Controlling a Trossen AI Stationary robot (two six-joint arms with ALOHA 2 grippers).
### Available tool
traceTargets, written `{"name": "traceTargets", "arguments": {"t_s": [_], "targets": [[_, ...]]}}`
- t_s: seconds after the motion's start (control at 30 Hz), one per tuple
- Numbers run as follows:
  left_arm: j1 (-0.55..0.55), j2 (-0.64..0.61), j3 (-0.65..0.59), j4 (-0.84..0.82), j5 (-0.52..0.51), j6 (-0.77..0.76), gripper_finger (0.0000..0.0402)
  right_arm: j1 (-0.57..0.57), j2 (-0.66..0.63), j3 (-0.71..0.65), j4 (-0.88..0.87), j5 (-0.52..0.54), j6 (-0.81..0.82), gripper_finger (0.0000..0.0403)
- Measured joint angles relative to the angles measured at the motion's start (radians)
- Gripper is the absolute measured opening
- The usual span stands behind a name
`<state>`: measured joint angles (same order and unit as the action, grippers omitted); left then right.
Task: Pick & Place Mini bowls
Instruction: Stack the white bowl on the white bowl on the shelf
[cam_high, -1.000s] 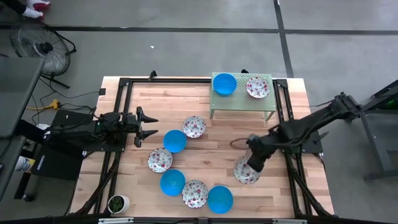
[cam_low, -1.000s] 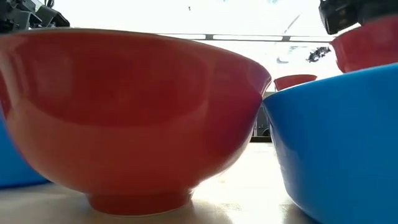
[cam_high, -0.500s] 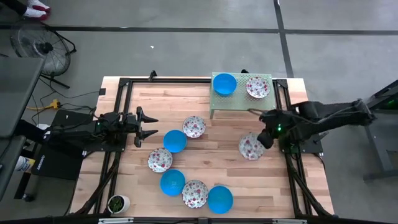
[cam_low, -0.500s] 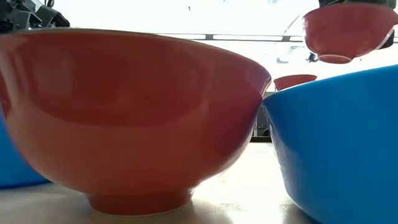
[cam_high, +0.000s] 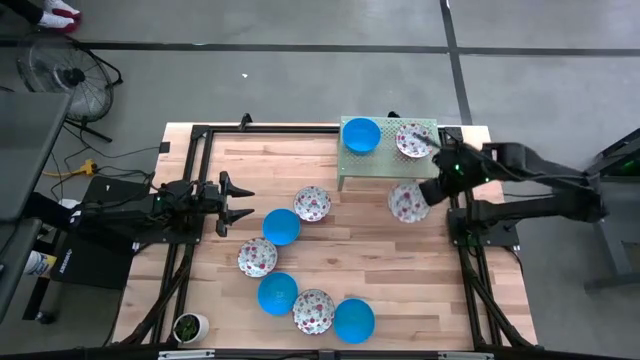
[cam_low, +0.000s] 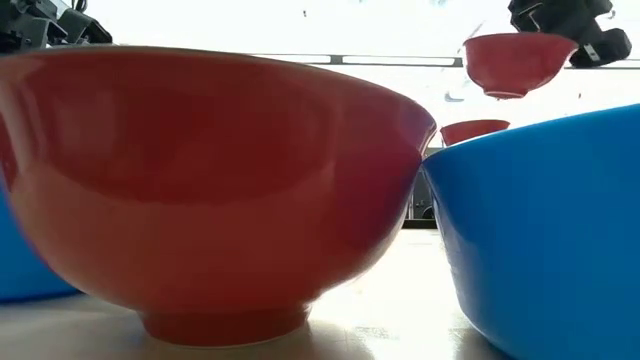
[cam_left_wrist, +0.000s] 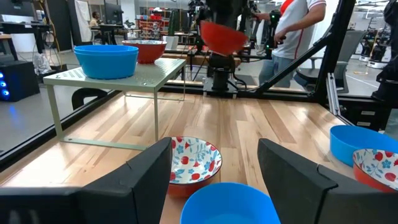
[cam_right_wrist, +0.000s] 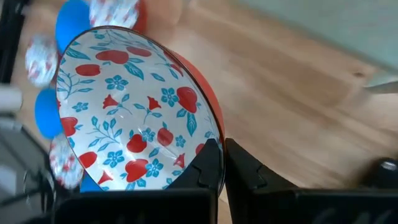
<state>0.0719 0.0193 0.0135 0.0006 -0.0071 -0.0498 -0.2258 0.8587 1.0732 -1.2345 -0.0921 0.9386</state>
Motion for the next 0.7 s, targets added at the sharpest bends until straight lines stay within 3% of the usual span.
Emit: {"name": "traceTargets", "arguments": {"t_s": [0.43,0.7], "targets": [[0.0,0.0,0.0,0.0,0.0,0.0,0.0232,-0.324,0.21,0.311,-0.149,0.015,-0.046,0.0],[0.0,0.0,0.0,0.0,0.0,0.0,0.0232,-0.534,0.257,0.357,-0.167,-0.039,-0.094,0.0]]}}
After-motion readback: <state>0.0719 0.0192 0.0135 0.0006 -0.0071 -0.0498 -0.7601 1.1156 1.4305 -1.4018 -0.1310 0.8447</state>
